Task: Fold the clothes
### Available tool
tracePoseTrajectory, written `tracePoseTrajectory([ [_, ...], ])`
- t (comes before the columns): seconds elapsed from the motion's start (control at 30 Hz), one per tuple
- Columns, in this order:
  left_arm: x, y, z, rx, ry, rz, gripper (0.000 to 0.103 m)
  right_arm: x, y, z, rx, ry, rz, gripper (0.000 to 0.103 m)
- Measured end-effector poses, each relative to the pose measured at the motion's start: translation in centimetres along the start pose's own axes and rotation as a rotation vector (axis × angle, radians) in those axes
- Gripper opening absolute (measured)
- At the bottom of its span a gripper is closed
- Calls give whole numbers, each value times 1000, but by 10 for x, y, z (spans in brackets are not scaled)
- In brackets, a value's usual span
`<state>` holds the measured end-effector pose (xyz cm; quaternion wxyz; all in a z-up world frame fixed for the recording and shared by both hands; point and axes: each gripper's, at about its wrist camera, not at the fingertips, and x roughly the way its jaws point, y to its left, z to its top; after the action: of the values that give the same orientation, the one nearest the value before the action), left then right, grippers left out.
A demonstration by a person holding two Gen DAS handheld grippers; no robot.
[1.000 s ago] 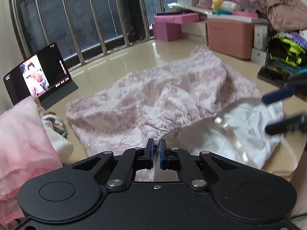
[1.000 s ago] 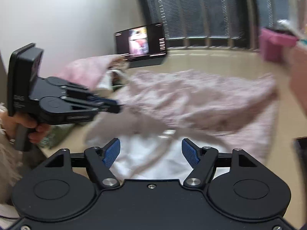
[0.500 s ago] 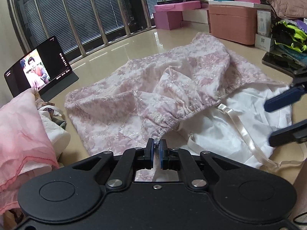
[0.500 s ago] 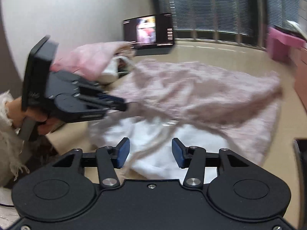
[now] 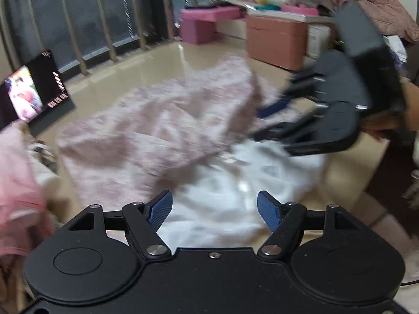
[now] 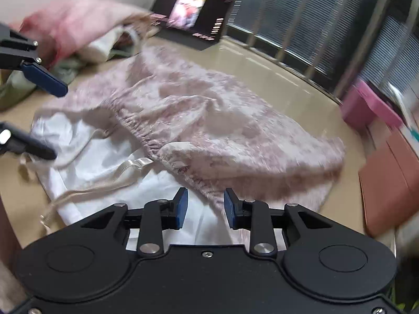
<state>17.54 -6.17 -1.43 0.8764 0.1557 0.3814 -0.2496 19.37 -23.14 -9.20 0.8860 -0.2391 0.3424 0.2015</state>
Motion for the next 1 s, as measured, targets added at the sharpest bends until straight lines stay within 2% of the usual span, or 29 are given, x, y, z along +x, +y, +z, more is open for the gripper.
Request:
tracePoseTrajectory([
  [0.1,8,-14,3,-38,56,-38,70,12,5,6,-71,26,17,31],
  [0.17,16,-15,0,-84,94,-44,62,17,9,8,-99,31,20,32],
  [0.23,20,-13,-3,-129,116,-55,46,19,6,10,-84,30,34,31],
  [0.27,21,-11,-5,-153,123,-62,41,20,3,12,-63,33,48,30],
  [0.3,22,-9,-7,-174,129,-69,37,22,-1,12,-28,41,80,24],
  [0.33,21,-9,-7,-178,131,-69,28,23,-6,13,11,49,117,13],
  [0.37,20,-9,-7,-183,132,-69,25,24,-11,13,42,53,138,12],
  [0.43,19,-9,-7,-187,129,-75,17,26,-19,11,94,57,168,0],
  [0.57,19,-8,-6,-205,122,-90,6,18,-30,9,149,28,176,0],
  [0.7,18,-6,-1,-210,112,-102,5,7,-33,12,130,-5,170,0],
  [0.77,17,-6,1,-211,107,-105,5,6,-29,12,59,-3,164,4],
  [0.8,16,-6,1,-212,104,-104,5,6,-26,12,15,2,158,16],
  [0.83,16,-6,2,-213,101,-104,5,7,-22,12,-27,12,145,33],
  [0.9,16,-6,1,-211,98,-104,5,13,-17,12,-94,31,120,46],
  [1.0,17,-4,0,-213,100,-106,5,25,-19,18,-120,86,125,52],
])
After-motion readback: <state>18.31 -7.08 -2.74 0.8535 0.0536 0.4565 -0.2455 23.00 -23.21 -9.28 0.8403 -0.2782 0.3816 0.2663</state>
